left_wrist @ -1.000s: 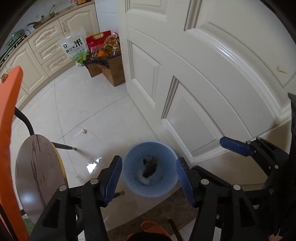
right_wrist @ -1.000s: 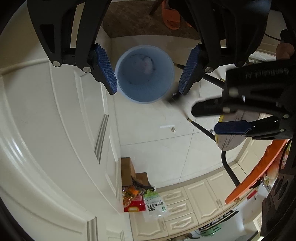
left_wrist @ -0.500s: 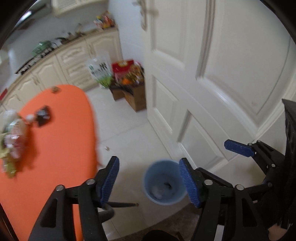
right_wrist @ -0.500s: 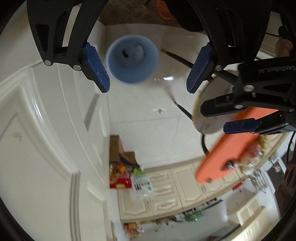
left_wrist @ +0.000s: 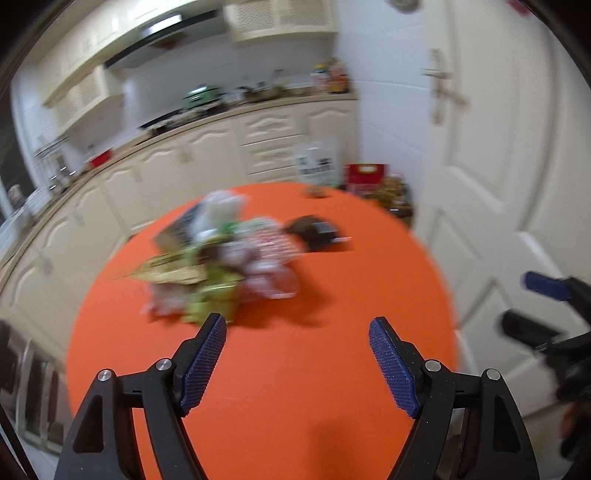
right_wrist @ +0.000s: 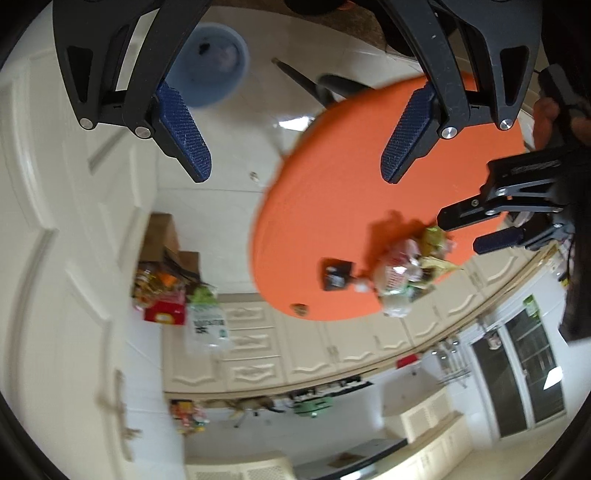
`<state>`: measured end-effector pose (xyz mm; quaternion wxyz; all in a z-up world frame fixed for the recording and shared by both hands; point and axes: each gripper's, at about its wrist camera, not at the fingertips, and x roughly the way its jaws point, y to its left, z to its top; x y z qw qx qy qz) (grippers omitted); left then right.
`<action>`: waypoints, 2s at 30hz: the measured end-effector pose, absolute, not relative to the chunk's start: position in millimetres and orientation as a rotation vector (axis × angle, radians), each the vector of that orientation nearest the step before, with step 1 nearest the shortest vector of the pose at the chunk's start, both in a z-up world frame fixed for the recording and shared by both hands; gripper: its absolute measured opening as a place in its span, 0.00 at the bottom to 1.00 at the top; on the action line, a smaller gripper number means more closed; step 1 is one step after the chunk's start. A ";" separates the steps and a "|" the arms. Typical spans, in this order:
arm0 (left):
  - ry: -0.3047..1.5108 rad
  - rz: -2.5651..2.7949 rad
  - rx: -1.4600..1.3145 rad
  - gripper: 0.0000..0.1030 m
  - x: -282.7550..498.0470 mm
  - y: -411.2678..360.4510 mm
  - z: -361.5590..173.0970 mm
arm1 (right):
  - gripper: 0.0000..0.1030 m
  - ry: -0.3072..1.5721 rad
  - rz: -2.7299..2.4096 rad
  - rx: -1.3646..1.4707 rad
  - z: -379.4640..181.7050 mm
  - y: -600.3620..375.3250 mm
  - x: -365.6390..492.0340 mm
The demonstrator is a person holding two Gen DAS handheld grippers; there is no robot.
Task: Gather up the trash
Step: 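Grasp the green snack wrapper with the left tool while the right tool grasps the brown lump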
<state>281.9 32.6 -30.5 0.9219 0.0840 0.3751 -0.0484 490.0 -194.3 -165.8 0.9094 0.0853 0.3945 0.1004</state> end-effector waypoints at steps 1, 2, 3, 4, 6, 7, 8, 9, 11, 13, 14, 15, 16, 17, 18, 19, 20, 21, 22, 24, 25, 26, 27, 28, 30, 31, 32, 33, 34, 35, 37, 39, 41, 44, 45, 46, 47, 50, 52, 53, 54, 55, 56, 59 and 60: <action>0.782 -0.072 0.167 0.74 286.6 43.8 -34.9 | 0.90 0.812 0.218 0.179 -166.5 -189.1 498.2; 0.790 -0.050 0.164 0.73 290.1 51.1 -36.8 | 0.90 0.815 0.221 0.175 -167.4 -185.3 506.8; 0.800 -0.028 0.154 0.73 295.0 62.8 -43.2 | 0.90 0.821 0.220 0.166 -168.3 -181.1 516.1; 0.811 -0.020 0.148 0.74 297.9 68.3 -45.2 | 0.90 0.820 0.221 0.161 -169.2 -179.0 524.1; 0.827 -0.021 0.135 0.73 310.9 75.2 -48.1 | 0.90 0.831 0.223 0.145 -172.5 -175.9 542.1; 0.844 -0.025 0.120 0.73 316.2 79.2 -54.1 | 0.90 0.836 0.223 0.136 -173.8 -174.0 551.9; 0.857 -0.028 0.110 0.73 322.9 81.4 -57.4 | 0.90 0.836 0.222 0.120 -174.8 -171.6 563.2; 0.862 -0.034 0.103 0.73 325.1 83.0 -60.6 | 0.90 0.841 0.220 0.103 -176.0 -170.2 573.0; 0.869 -0.042 0.099 0.73 334.5 88.1 -63.6 | 0.90 0.845 0.220 0.071 -178.9 -169.1 596.8; 0.869 -0.047 0.103 0.73 341.6 90.6 -65.9 | 0.90 0.857 0.229 0.046 -184.0 -167.4 624.5; 0.867 -0.052 0.102 0.73 349.2 96.2 -65.8 | 0.90 0.860 0.233 0.030 -186.7 -166.8 637.4; 0.869 -0.059 0.105 0.73 351.9 98.2 -66.7 | 0.90 0.868 0.241 0.013 -190.3 -166.0 655.0; 0.866 -0.060 0.110 0.73 355.2 100.9 -66.0 | 0.89 0.875 0.245 0.006 -192.5 -166.0 665.9; 0.860 -0.061 0.113 0.74 364.9 107.9 -60.4 | 0.89 0.881 0.253 -0.001 -195.6 -165.4 681.4; 0.855 -0.056 0.116 0.74 370.4 111.2 -60.4 | 0.89 0.885 0.262 -0.013 -198.7 -164.8 692.6; 0.857 -0.054 0.108 0.74 381.8 117.8 -63.9 | 0.89 0.895 0.271 -0.032 -203.3 -162.5 708.3; 0.862 -0.056 0.100 0.74 385.1 120.3 -65.7 | 0.87 0.907 0.281 -0.044 -208.1 -160.1 722.4; 0.872 -0.062 0.091 0.74 393.5 123.1 -69.9 | 0.85 0.925 0.300 -0.049 -215.4 -157.2 739.8; 0.878 -0.066 0.088 0.74 397.5 124.1 -71.7 | 0.80 0.942 0.320 -0.047 -221.2 -155.5 752.1; 0.888 -0.066 0.084 0.74 405.2 127.1 -78.3 | 0.68 0.965 0.332 -0.052 -234.0 -152.8 777.8; 0.891 -0.064 0.085 0.74 408.2 126.1 -79.9 | 0.64 0.972 0.330 -0.056 -238.4 -153.1 786.6; 0.897 -0.065 0.086 0.74 412.4 127.8 -84.1 | 0.62 0.981 0.336 -0.055 -244.1 -152.5 796.9; 0.900 -0.059 0.089 0.74 415.3 129.1 -87.5 | 0.62 0.988 0.344 -0.050 -249.1 -151.8 805.1; 0.899 -0.053 0.092 0.73 417.3 129.7 -90.1 | 0.61 0.992 0.348 -0.054 -251.9 -151.3 810.5; 0.887 -0.047 0.103 0.73 419.8 130.3 -91.8 | 0.60 0.991 0.359 -0.097 -255.8 -143.7 818.6; 0.882 -0.046 0.107 0.73 421.3 130.5 -92.2 | 0.57 0.990 0.369 -0.113 -255.7 -140.8 821.4; 0.881 -0.045 0.109 0.73 422.8 130.6 -92.6 | 0.54 0.992 0.377 -0.127 -256.6 -137.9 824.1; 0.882 -0.041 0.110 0.73 425.3 131.3 -93.3 | 0.52 0.991 0.370 -0.158 -256.9 -134.5 825.9; 0.877 -0.043 0.107 0.73 427.5 132.5 -93.6 | 0.46 0.987 0.371 -0.183 -256.3 -131.2 827.0; 0.876 -0.041 0.104 0.73 429.2 132.9 -94.4 | 0.34 0.990 0.392 -0.178 -255.6 -129.2 827.1; 0.885 -0.033 0.091 0.73 432.8 135.9 -97.2 | 0.24 0.988 0.398 -0.209 -254.6 -123.6 823.0; 0.884 -0.034 0.080 0.71 432.4 136.1 -97.0 | 0.24 0.984 0.396 -0.231 -253.4 -120.3 814.5; 0.880 -0.026 0.078 0.67 431.1 136.3 -95.5 | 0.24 0.978 0.403 -0.243 -250.8 -119.6 799.8; 0.878 -0.024 0.080 0.64 430.9 136.9 -95.5 | 0.24 0.942 0.416 -0.208 -237.9 -124.8 774.9; 0.880 -0.027 0.076 0.64 432.6 137.7 -96.5 | 0.24 0.929 0.430 -0.182 -232.5 -127.8 764.8; 0.882 -0.027 0.076 0.63 433.2 137.1 -96.8 | 0.24 0.919 0.452 -0.159 -227.2 -130.0 754.2; 0.879 -0.025 0.080 0.57 433.7 136.9 -96.7 | 0.24 0.908 0.469 -0.142 -221.6 -131.1 741.0; 0.876 0.022 0.113 0.33 434.2 135.8 -96.7 | 0.24 0.886 0.492 -0.114 -209.3 -131.8 707.0; 0.884 0.015 0.098 0.27 431.2 136.3 -95.2 | 0.24 0.878 0.512 -0.091 -203.5 -130.6 685.9; 0.887 0.013 0.079 0.24 429.4 137.7 -94.0 | 0.24 0.867 0.516 -0.082 -200.7 -129.3 674.6; 0.886 0.017 0.069 0.24 427.2 138.2 -92.4 | 0.24 0.857 0.516 -0.075 -198.8 -128.8 665.5; 0.879 0.022 0.061 0.24 421.5 140.0 -89.4 | 0.24 0.861 0.522 -0.063 -197.9 -127.2 657.3; 0.874 0.034 0.059 0.24 416.4 141.1 -86.3 | 0.24 0.858 0.533 -0.043 -197.1 -126.6 648.9; 0.847 0.053 0.045 0.23 397.9 143.7 -73.4 | 0.24 0.845 0.563 0.011 -194.1 -125.8 625.5; 0.837 0.058 0.043 0.23 390.0 143.4 -67.5 | 0.24 0.839 0.568 0.023 -192.4 -124.8 619.5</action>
